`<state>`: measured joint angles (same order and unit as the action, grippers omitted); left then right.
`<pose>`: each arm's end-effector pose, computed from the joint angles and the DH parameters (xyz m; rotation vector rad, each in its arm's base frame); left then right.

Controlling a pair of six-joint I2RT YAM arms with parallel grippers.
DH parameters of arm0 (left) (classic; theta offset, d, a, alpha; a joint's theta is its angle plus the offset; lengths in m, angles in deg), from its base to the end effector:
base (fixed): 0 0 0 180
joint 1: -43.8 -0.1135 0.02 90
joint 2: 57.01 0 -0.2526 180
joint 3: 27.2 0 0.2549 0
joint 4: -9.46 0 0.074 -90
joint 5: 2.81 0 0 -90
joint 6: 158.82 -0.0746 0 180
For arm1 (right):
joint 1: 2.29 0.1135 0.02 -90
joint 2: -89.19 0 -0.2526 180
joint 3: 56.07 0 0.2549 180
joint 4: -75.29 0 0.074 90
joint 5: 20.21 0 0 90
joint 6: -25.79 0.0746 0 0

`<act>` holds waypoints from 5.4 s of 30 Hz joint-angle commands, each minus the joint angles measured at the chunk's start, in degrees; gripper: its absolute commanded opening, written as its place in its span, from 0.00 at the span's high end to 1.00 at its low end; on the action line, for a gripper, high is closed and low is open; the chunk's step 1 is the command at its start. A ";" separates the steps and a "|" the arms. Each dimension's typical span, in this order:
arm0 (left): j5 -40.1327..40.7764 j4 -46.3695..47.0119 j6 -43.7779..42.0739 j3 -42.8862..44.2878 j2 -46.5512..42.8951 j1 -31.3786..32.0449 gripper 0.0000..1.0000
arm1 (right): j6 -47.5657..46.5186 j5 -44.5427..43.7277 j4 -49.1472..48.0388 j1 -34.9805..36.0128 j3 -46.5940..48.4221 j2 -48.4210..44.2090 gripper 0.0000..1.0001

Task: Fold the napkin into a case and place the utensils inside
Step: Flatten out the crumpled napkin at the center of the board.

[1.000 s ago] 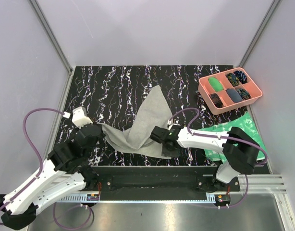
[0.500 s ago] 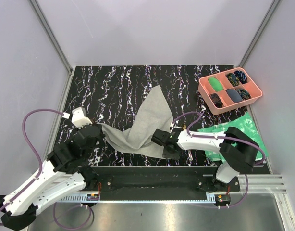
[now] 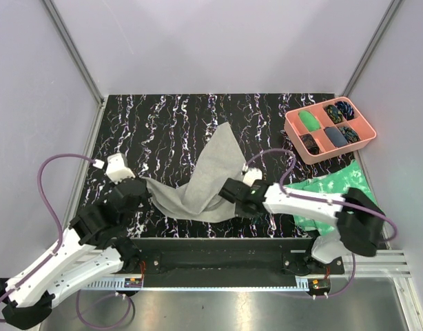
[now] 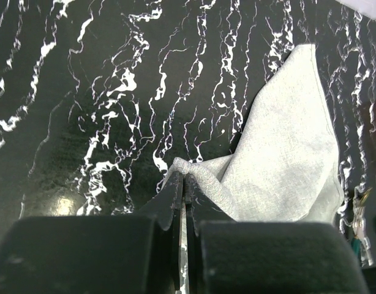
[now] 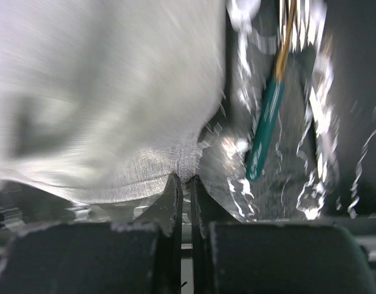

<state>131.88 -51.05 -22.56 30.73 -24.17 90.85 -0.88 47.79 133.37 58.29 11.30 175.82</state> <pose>0.1352 -0.0683 0.2849 -0.4014 1.9594 -0.1821 0.1605 0.2277 0.1419 0.1230 2.6987 0.0176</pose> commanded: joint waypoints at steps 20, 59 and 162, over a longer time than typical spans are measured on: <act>-22.68 13.86 -45.91 40.05 1.44 -3.54 1.00 | -66.85 16.70 -8.51 -15.05 45.82 -33.79 1.00; -9.88 1.73 -36.50 76.70 88.54 -45.20 0.43 | -52.08 32.19 1.29 -44.14 113.11 65.32 0.41; -57.28 44.35 3.40 27.46 66.33 -52.86 0.67 | -38.35 19.98 -21.10 -19.00 26.91 25.51 0.03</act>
<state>70.90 -5.79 -17.01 70.47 49.31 34.87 -36.17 71.85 108.83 40.61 31.26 199.90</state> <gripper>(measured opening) 0.320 0.934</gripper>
